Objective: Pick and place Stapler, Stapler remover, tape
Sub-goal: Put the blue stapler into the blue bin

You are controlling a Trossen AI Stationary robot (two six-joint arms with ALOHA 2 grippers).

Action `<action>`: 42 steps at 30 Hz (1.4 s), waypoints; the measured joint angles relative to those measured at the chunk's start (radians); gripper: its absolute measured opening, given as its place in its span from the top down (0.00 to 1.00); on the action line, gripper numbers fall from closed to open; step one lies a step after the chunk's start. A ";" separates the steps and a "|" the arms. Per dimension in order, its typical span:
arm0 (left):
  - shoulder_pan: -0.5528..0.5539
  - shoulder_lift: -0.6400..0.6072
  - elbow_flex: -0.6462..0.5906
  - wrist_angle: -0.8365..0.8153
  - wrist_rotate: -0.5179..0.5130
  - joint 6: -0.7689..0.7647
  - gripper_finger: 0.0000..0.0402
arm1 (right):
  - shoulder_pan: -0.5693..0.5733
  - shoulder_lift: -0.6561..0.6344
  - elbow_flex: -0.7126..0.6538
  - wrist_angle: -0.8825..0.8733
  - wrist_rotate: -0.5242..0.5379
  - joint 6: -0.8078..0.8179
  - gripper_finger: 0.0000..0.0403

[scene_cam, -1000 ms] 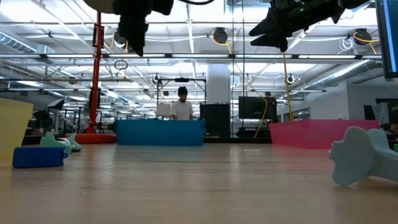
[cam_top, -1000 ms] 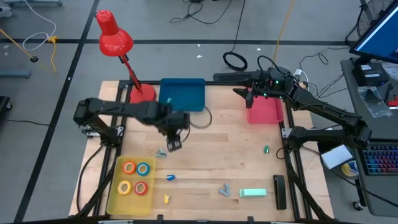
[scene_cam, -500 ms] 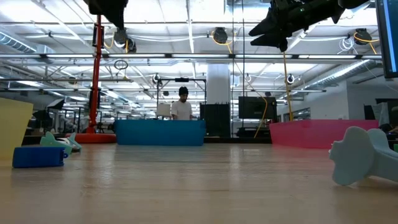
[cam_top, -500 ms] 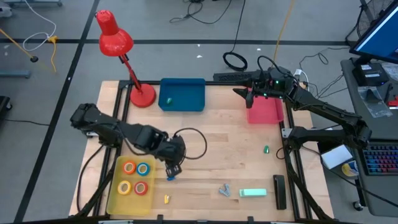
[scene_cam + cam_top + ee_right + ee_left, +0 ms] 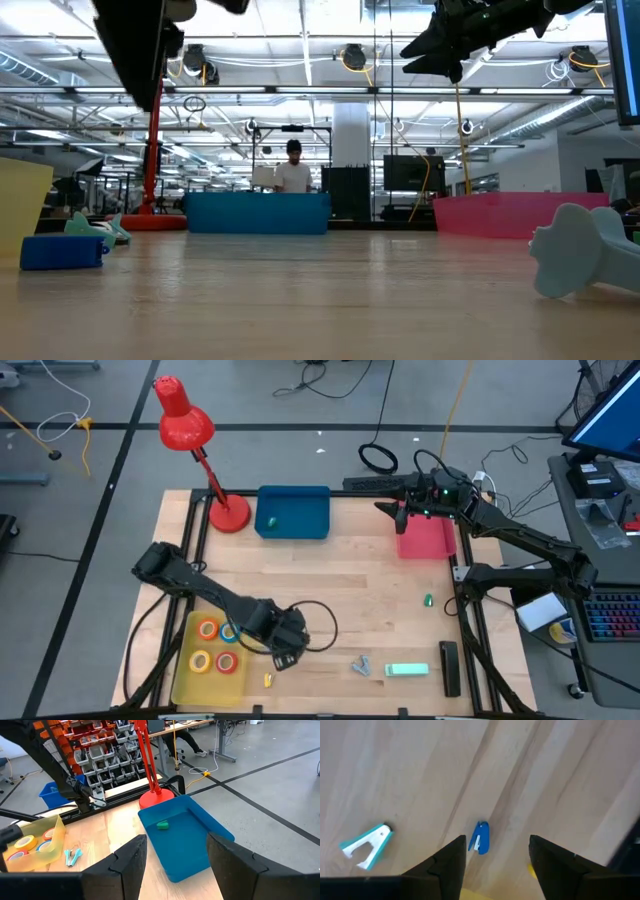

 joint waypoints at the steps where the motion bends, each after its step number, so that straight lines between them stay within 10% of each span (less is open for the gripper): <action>1: -0.002 0.015 0.000 0.000 0.006 0.007 0.43 | 0.000 0.000 0.000 0.000 0.000 0.000 0.51; 33: 0.015 0.131 -0.192 0.146 0.216 0.037 0.38 | 0.000 0.000 0.000 0.000 0.000 0.003 0.51; 42: 0.036 0.127 -0.240 0.231 0.238 0.088 0.55 | 0.000 0.000 0.000 0.000 0.002 0.003 0.51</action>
